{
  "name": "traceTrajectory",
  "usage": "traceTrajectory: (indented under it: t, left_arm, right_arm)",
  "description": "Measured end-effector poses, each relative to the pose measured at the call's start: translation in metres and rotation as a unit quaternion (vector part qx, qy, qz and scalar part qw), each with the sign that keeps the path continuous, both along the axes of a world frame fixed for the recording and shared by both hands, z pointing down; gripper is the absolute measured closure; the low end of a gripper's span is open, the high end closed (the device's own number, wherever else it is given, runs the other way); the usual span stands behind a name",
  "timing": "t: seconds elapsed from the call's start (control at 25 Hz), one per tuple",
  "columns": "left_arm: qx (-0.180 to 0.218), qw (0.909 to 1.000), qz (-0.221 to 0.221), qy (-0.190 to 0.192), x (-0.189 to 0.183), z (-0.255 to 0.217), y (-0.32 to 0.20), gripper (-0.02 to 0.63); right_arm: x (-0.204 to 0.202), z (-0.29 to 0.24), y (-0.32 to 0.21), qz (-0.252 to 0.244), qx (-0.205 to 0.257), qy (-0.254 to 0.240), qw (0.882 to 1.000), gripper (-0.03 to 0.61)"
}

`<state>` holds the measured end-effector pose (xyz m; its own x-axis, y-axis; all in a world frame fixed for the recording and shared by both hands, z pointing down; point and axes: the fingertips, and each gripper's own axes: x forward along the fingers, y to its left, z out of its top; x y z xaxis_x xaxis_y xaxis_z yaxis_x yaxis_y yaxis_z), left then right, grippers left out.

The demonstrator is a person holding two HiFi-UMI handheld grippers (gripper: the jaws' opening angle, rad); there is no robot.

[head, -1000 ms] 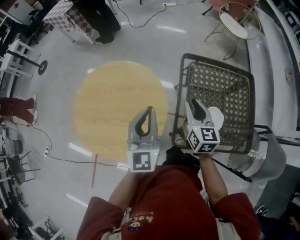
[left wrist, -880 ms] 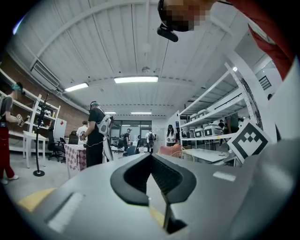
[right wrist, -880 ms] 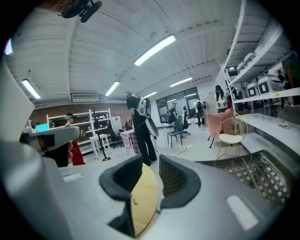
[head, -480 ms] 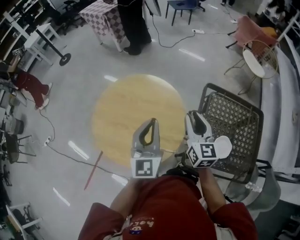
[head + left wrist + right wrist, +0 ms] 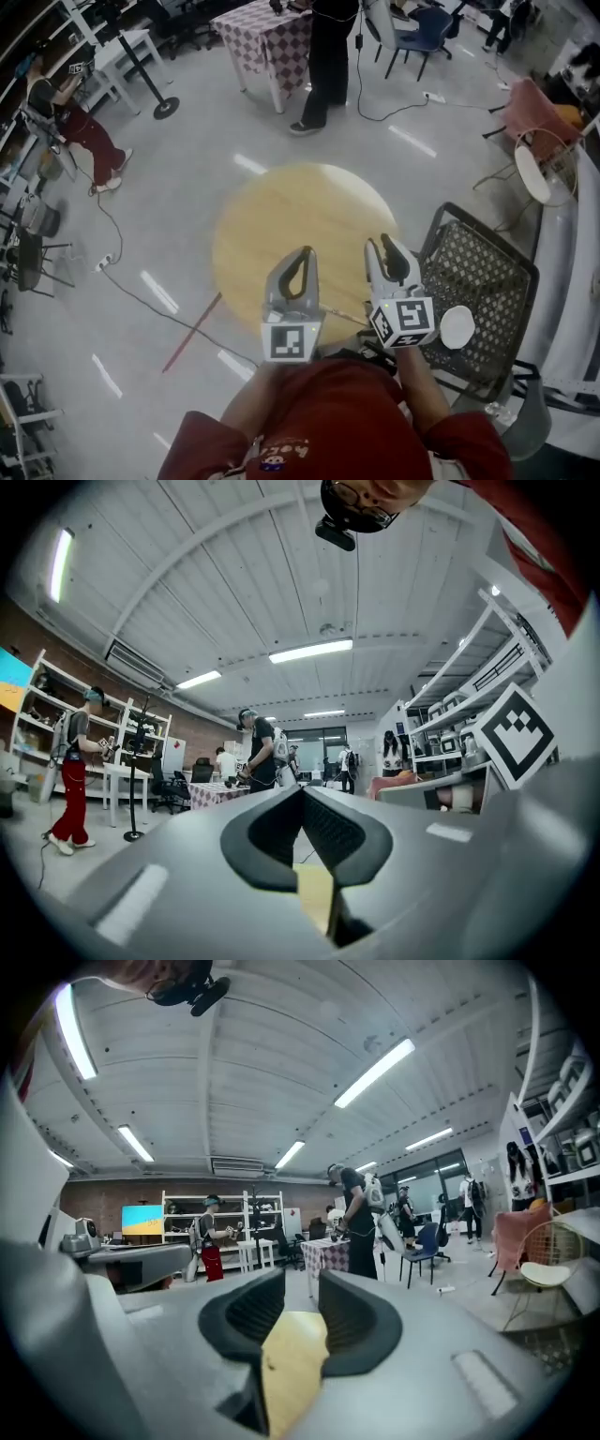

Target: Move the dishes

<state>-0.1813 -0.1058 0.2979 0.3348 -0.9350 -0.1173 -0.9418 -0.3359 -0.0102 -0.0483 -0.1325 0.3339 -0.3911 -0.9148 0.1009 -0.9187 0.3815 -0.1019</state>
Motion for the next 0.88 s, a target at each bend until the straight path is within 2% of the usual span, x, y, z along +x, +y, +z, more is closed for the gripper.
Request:
traceTrajectory:
  t: [0.28, 0.44, 0.6, 0.76, 0.88]
  left_arm:
    - [-0.009, 0.9997, -0.019, 0.011, -0.036, 0.000, -0.001, 0.607]
    - [0.001, 0.9996, -0.023, 0.014, -0.040, 0.000, -0.002, 0.607]
    - [-0.006, 0.9996, -0.025, 0.015, -0.039, 0.008, -0.002, 0.607]
    - [-0.010, 0.9996, -0.025, 0.008, -0.043, 0.013, -0.003, 0.607]
    - [-0.012, 0.9996, -0.025, 0.007, -0.049, 0.015, -0.005, 0.606]
  right_arm:
    - [-0.041, 0.015, -0.001, -0.040, -0.026, 0.021, 0.999, 0.472]
    - [-0.050, 0.036, -0.001, -0.063, -0.053, 0.041, 0.996, 0.472]
    - [-0.054, 0.061, 0.008, -0.089, -0.086, 0.066, 0.990, 0.472]
    - [-0.069, 0.093, 0.019, -0.136, -0.125, 0.104, 0.977, 0.472]
    - [-0.088, 0.118, 0.031, -0.185, -0.157, 0.146, 0.959, 0.472]
